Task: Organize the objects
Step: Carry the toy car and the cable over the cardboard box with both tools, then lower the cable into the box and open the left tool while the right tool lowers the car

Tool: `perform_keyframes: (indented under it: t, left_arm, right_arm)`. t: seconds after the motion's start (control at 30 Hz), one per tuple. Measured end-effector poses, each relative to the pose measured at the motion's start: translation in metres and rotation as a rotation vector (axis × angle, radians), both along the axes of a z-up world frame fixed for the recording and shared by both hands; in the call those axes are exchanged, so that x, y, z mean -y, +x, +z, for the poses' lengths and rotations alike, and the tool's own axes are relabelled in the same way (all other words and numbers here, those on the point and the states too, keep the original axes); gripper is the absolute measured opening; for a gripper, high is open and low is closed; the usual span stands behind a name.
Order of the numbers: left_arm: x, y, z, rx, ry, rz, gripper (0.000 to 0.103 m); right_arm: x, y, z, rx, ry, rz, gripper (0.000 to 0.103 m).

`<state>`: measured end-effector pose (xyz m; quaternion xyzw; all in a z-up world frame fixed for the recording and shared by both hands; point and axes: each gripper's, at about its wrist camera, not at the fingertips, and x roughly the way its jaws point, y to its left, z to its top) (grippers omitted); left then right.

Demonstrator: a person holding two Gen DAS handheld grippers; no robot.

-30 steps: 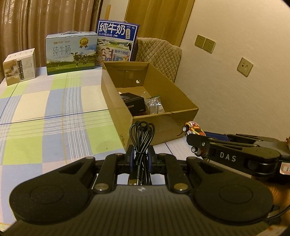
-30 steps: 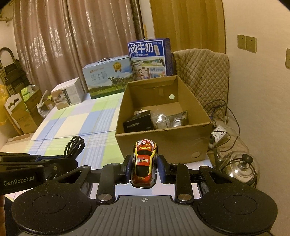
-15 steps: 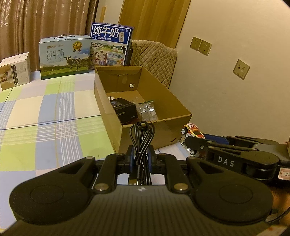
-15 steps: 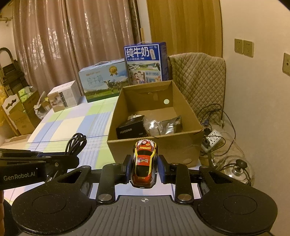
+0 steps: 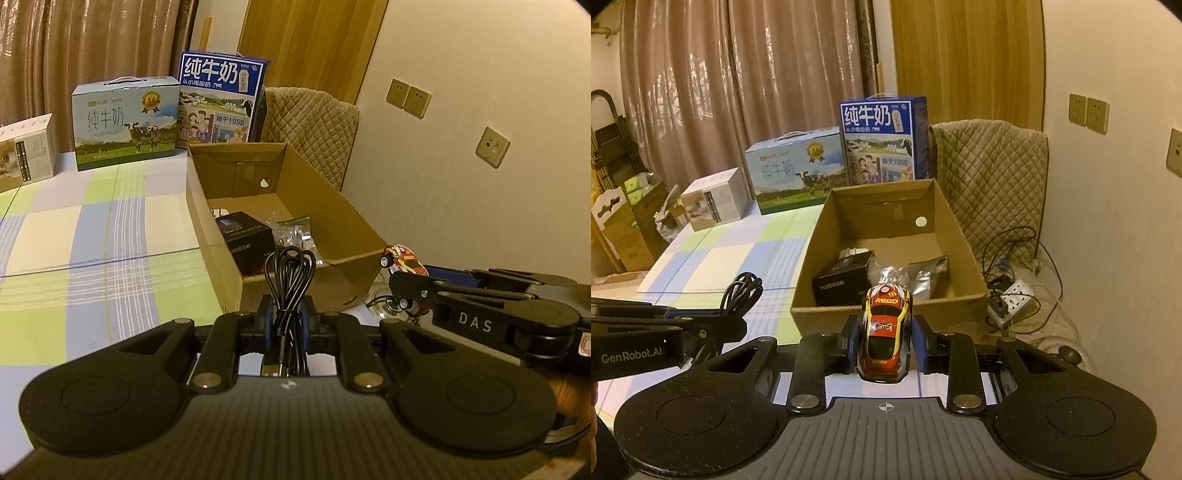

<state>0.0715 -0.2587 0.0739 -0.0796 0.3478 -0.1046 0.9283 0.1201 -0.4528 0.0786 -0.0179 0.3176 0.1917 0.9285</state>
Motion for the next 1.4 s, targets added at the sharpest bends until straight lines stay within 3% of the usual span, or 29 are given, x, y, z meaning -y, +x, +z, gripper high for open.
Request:
perform_keyframes:
  t: [0.57,1.03,1.13,1.4]
  left_arm:
    - [0.018,0.079,0.008,-0.001,0.028,-0.022,0.011]
    - [0.022,0.143,-0.004,-0.023,0.044,-0.027,0.012]
    - [0.016,0.149,-0.007,-0.025,0.047,-0.002,0.027]
    - [-0.002,0.143,-0.018,-0.058,0.055,0.037,0.037]
  right_arm:
    - [0.005,0.078,0.012,0.009,-0.030,0.030,0.027]
    - [0.000,0.134,-0.002,-0.024,-0.035,0.040,0.027]
    - [0.002,0.139,-0.006,-0.035,-0.030,0.036,0.027]
    - [-0.001,0.137,-0.011,-0.049,-0.023,0.042,0.027]
